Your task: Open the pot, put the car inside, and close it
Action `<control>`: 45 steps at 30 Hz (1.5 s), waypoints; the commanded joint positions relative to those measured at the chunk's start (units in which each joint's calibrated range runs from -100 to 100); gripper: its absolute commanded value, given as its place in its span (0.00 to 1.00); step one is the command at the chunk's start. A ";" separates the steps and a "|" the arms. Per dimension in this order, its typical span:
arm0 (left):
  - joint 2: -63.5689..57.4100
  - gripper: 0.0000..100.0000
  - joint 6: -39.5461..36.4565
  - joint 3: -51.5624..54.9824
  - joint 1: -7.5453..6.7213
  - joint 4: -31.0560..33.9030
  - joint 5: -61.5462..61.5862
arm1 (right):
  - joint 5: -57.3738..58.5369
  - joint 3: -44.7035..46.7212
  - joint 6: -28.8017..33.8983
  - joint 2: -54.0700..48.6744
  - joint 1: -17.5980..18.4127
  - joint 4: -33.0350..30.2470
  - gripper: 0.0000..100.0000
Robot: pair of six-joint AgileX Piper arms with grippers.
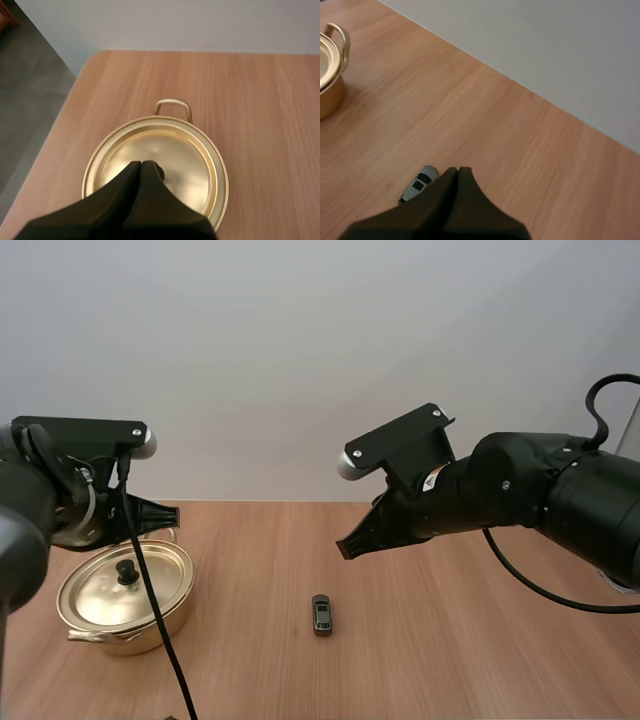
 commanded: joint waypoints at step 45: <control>6.99 1.00 4.70 -0.07 0.03 6.58 -3.52 | 3.38 -0.19 -2.07 1.01 0.04 9.49 1.00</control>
